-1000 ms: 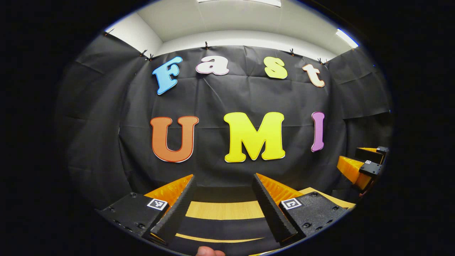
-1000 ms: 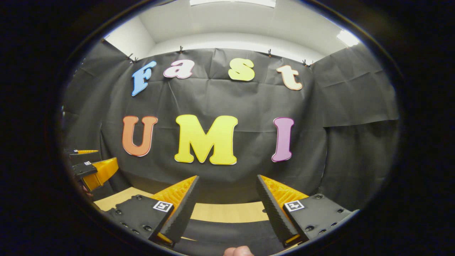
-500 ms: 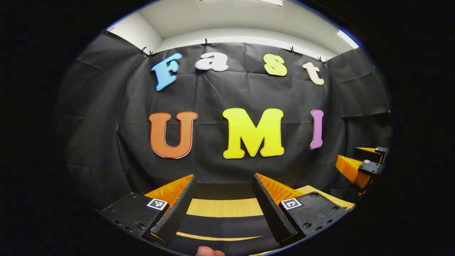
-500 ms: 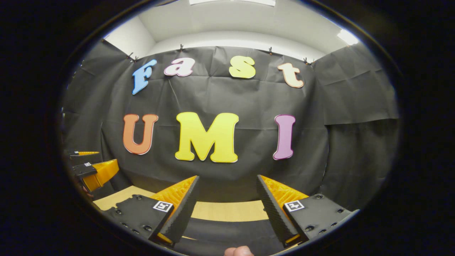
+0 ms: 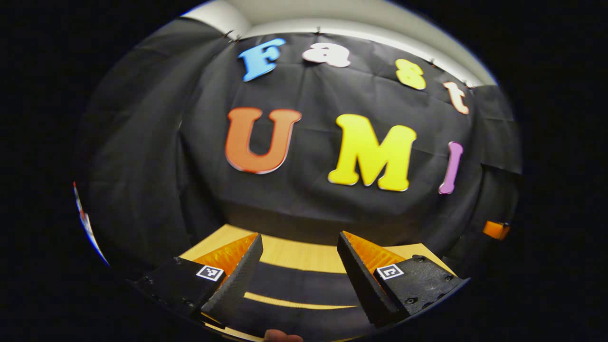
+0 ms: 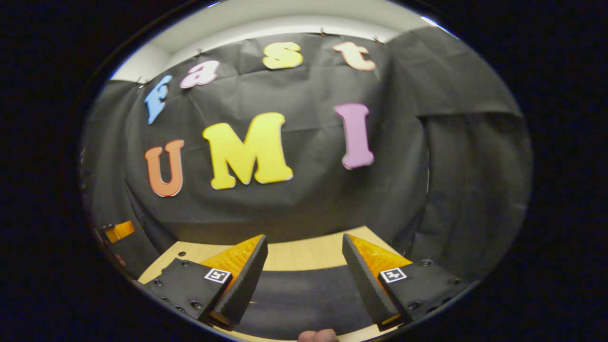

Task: Grasp the waist and the cuffs of the jeans and fold them to make the two legs overlap; first hold the waist and fold one-third of the jeans toward the cuffs, then hold the cuffs and fold the remaining one-third in the same direction to finish folding.

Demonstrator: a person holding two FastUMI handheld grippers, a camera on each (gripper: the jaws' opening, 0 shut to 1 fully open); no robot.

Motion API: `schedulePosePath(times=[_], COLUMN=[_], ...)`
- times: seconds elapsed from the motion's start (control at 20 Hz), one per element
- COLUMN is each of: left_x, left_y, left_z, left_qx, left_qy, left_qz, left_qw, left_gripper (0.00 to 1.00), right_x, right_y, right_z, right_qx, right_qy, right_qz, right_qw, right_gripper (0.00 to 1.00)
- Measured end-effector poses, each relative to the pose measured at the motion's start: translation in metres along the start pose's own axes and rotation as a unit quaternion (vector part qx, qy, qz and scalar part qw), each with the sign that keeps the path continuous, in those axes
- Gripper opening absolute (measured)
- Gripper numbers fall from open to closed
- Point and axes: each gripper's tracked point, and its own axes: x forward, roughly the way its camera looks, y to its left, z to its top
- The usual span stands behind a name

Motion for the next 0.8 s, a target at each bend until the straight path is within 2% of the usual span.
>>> schedulePosePath(times=[0.1, 0.15, 0.25, 0.3, 0.35, 0.45, 0.5, 0.55, 0.6, 0.65, 0.7, 0.75, 0.8], left_x=[0.001, -0.002, -0.006, -0.006, -0.012, -0.027, -0.034, -0.04, -0.043, -0.046, -0.048, -0.046, -0.043], left_y=[0.041, 0.058, 0.102, 0.118, 0.126, 0.135, 0.141, 0.146, 0.146, 0.146, 0.146, 0.15, 0.154], left_z=[-0.037, -0.058, -0.096, -0.113, -0.129, -0.164, -0.177, -0.188, -0.195, -0.199, -0.197, -0.2, -0.205], left_qx=[-0.069, -0.106, -0.182, -0.226, -0.274, -0.376, -0.418, -0.452, -0.477, -0.494, -0.505, -0.512, -0.517], left_qy=[0.055, 0.085, 0.13, 0.149, 0.165, 0.192, 0.204, 0.211, 0.221, 0.226, 0.23, 0.231, 0.231], left_qz=[0.029, 0.045, 0.089, 0.11, 0.13, 0.161, 0.176, 0.189, 0.195, 0.2, 0.207, 0.214, 0.219], left_qw=[0.996, 0.99, 0.971, 0.956, 0.939, 0.892, 0.867, 0.846, 0.828, 0.816, 0.806, 0.799, 0.795], left_gripper=[1.0, 0.99, 0.99, 0.99, 0.99, 0.99, 0.99, 0.99, 0.99, 0.99, 0.99, 0.99, 1.0], right_x=[0.008, 0.011, 0.012, 0.012, 0.014, 0.012, 0.011, 0.012, 0.014, 0.018, 0.02, 0.021, 0.021], right_y=[-0.057, -0.085, -0.127, -0.145, -0.161, -0.184, -0.188, -0.191, -0.19, -0.19, -0.189, -0.188, -0.189], right_z=[-0.037, -0.056, -0.09, -0.103, -0.117, -0.154, -0.171, -0.186, -0.196, -0.204, -0.21, -0.215, -0.218], right_qx=[0.077, 0.117, 0.217, 0.275, 0.331, 0.414, 0.441, 0.458, 0.47, 0.478, 0.485, 0.487, 0.486], right_qy=[0.061, 0.089, 0.137, 0.153, 0.165, 0.188, 0.199, 0.21, 0.22, 0.228, 0.234, 0.239, 0.244], right_qz=[-0.03, -0.047, -0.068, -0.081, -0.096, -0.125, -0.133, -0.139, -0.146, -0.15, -0.153, -0.157, -0.16], right_qw=[0.995, 0.988, 0.964, 0.946, 0.924, 0.882, 0.865, 0.852, 0.842, 0.835, 0.829, 0.825, 0.824], right_gripper=[1.0, 0.98, 0.98, 0.93, 0.98, 0.98, 0.98, 0.95, 0.98, 0.98, 0.98, 0.92, 0.92])
